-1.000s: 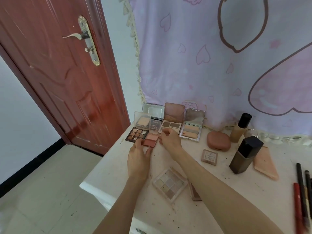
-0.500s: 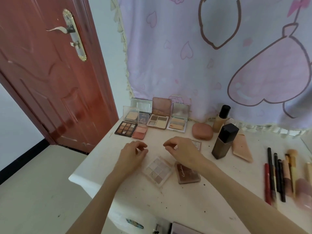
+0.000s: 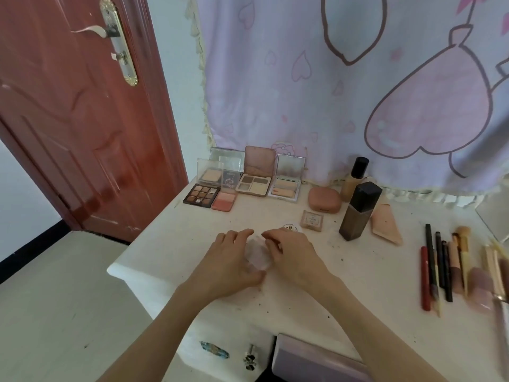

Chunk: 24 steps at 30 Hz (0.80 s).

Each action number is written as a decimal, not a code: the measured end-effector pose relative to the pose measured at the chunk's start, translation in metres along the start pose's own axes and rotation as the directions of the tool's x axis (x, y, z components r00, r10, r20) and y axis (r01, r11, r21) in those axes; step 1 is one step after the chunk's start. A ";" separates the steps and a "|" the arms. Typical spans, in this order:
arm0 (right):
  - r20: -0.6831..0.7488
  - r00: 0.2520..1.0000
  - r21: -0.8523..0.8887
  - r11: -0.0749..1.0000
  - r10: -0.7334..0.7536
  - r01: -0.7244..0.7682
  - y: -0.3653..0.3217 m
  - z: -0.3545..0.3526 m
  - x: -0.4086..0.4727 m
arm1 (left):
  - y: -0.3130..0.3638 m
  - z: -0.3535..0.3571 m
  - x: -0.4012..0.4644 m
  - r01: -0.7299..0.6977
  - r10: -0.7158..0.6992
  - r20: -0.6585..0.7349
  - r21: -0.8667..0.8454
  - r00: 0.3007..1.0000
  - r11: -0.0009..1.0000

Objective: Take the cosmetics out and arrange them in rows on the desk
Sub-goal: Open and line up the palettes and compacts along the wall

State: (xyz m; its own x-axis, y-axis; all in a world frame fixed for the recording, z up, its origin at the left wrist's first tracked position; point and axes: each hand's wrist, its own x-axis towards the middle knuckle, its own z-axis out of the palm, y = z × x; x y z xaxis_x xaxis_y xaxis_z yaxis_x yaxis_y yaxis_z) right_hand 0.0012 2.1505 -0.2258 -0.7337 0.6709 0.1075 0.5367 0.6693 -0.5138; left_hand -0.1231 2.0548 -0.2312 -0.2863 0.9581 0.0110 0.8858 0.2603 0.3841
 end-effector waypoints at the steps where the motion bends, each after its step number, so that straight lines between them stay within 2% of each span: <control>1: -0.064 0.998 0.053 0.999 0.012 -0.008 0.000 0.001 -0.002 | -0.001 -0.001 0.001 0.020 -0.021 -0.014 -0.072 1.000 0.997; 3: -0.210 0.975 0.250 0.968 0.070 -0.016 -0.001 0.000 -0.006 | -0.002 -0.009 0.002 0.059 -0.082 -0.079 -0.259 0.993 0.964; 5: -0.259 0.954 0.488 0.873 0.149 -0.004 -0.003 -0.003 -0.009 | -0.002 -0.020 0.003 0.037 -0.122 -0.167 -0.442 0.978 0.896; 7: -0.150 0.969 0.702 0.712 0.194 -0.034 -0.006 -0.006 -0.007 | 0.002 -0.028 0.004 -0.050 -0.111 -0.245 -0.569 0.963 0.821; 9: 0.036 0.983 0.874 0.471 0.179 -0.118 -0.008 -0.007 0.000 | 0.010 -0.033 0.006 -0.122 -0.100 -0.301 -0.639 0.948 0.759; 10: 0.092 0.986 0.918 0.372 0.142 -0.139 -0.009 -0.007 0.004 | 0.014 -0.034 0.008 -0.145 -0.097 -0.326 -0.642 0.940 0.753; 11: 0.105 0.990 0.940 0.316 0.094 -0.130 -0.010 -0.007 0.009 | 0.019 -0.034 0.011 -0.162 -0.093 -0.355 -0.625 0.930 0.764; 14: 0.096 0.995 0.976 0.199 -0.021 -0.090 -0.014 -0.012 0.023 | 0.030 -0.035 0.023 -0.174 -0.093 -0.413 -0.563 0.906 0.808; 16: 0.089 0.996 0.990 0.108 -0.027 -0.086 -0.012 -0.015 0.030 | 0.034 -0.035 0.031 -0.141 -0.106 -0.432 -0.503 0.896 0.852; 19: 0.095 0.995 0.995 0.031 0.007 -0.095 -0.002 -0.017 0.037 | 0.037 -0.035 0.042 -0.040 -0.082 -0.431 -0.265 0.898 0.963; 21: 0.131 0.991 0.991 0.005 0.002 -0.131 0.006 -0.017 0.038 | 0.036 -0.038 0.046 -0.100 0.025 -0.364 -0.187 0.931 0.977; 24: 0.188 0.982 0.982 -0.020 -0.035 -0.189 0.015 -0.019 0.036 | 0.034 -0.054 0.052 -0.217 0.181 -0.152 -0.267 0.972 0.939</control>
State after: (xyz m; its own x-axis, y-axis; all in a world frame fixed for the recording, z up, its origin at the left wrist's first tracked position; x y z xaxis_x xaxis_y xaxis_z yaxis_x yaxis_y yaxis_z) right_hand -0.0093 2.1912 -0.2137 -0.8175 0.5748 -0.0364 -0.2813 -0.4535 -0.8457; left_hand -0.1279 2.1068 -0.1681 -0.1734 0.9599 0.2204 0.7963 0.0050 0.6049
